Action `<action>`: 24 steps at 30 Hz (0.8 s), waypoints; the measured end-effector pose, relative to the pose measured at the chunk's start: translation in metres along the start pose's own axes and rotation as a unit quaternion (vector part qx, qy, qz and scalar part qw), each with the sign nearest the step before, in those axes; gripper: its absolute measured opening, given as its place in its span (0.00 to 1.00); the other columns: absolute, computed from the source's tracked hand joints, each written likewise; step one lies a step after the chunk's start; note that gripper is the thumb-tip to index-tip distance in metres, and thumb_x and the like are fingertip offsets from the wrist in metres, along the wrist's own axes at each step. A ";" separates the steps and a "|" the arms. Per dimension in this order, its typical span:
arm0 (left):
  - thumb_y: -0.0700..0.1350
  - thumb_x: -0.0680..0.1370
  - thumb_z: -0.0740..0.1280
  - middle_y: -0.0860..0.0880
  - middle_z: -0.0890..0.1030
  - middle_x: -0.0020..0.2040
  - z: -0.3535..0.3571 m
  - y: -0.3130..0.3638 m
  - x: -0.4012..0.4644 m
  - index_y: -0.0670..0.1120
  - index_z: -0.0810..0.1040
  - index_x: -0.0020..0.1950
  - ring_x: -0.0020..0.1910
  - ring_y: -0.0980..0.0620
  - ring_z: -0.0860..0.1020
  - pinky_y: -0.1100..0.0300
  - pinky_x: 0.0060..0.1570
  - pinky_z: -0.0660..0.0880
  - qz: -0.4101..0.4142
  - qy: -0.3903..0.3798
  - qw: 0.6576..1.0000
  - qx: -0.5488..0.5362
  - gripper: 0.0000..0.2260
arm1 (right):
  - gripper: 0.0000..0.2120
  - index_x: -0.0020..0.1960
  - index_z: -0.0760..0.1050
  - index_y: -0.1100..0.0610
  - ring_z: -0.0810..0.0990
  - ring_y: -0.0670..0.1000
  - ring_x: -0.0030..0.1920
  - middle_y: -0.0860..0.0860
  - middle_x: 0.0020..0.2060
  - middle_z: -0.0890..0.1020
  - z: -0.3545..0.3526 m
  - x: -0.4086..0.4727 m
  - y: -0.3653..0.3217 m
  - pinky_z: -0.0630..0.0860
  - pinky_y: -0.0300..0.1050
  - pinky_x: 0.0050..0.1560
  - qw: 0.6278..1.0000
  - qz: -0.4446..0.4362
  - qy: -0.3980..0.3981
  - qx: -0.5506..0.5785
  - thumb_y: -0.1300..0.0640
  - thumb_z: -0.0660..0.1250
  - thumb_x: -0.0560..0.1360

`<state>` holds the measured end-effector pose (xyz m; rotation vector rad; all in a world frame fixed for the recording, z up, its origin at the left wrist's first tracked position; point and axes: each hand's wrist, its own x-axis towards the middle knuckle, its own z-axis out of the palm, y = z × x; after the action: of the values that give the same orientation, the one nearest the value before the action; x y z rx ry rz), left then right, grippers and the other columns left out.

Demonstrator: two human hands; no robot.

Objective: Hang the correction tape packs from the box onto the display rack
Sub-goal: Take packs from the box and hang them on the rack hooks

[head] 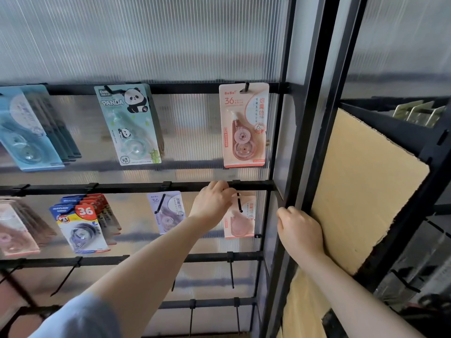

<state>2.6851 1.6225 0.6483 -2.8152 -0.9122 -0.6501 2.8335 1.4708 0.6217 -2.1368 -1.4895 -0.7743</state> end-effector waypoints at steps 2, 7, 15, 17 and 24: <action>0.47 0.79 0.62 0.49 0.72 0.63 -0.002 -0.002 -0.003 0.49 0.71 0.68 0.62 0.48 0.69 0.57 0.57 0.68 -0.009 -0.002 1.000 0.002 0.16 | 0.13 0.31 0.76 0.58 0.73 0.50 0.21 0.51 0.24 0.75 0.000 0.000 -0.001 0.64 0.37 0.18 1.000 -0.007 -0.005 0.000 0.65 0.80 0.56; 0.49 0.79 0.62 0.50 0.69 0.66 -0.009 -0.008 -0.016 0.49 0.67 0.70 0.65 0.49 0.66 0.56 0.62 0.66 -0.026 -0.013 0.999 0.017 0.19 | 0.12 0.32 0.77 0.57 0.74 0.49 0.21 0.50 0.25 0.75 0.000 -0.003 -0.002 0.60 0.35 0.20 1.000 -0.027 -0.015 0.003 0.64 0.80 0.57; 0.50 0.80 0.61 0.50 0.67 0.69 -0.020 -0.023 -0.051 0.51 0.65 0.71 0.69 0.50 0.63 0.55 0.65 0.63 -0.063 -0.030 0.997 0.032 0.20 | 0.03 0.46 0.78 0.57 0.79 0.51 0.37 0.51 0.39 0.80 0.005 -0.011 -0.016 0.70 0.40 0.29 0.995 -0.024 -0.093 0.019 0.60 0.70 0.73; 0.51 0.80 0.61 0.50 0.67 0.68 -0.022 -0.029 -0.062 0.51 0.65 0.71 0.68 0.50 0.63 0.55 0.65 0.64 -0.075 -0.031 0.996 0.032 0.20 | 0.06 0.44 0.79 0.58 0.80 0.52 0.35 0.52 0.37 0.80 0.003 -0.013 -0.026 0.67 0.39 0.27 0.994 -0.032 -0.099 0.036 0.60 0.74 0.69; 0.52 0.79 0.61 0.50 0.67 0.68 -0.030 -0.052 -0.105 0.52 0.66 0.70 0.67 0.50 0.65 0.55 0.63 0.67 -0.110 -0.054 0.992 0.031 0.20 | 0.11 0.54 0.79 0.55 0.82 0.48 0.44 0.50 0.47 0.82 0.020 -0.021 -0.063 0.78 0.39 0.40 0.987 -0.039 -0.131 0.084 0.56 0.71 0.72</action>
<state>2.5675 1.6022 0.6284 -2.7401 -1.2528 -0.4867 2.7727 1.4892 0.5943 -2.1242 -1.7143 -0.3846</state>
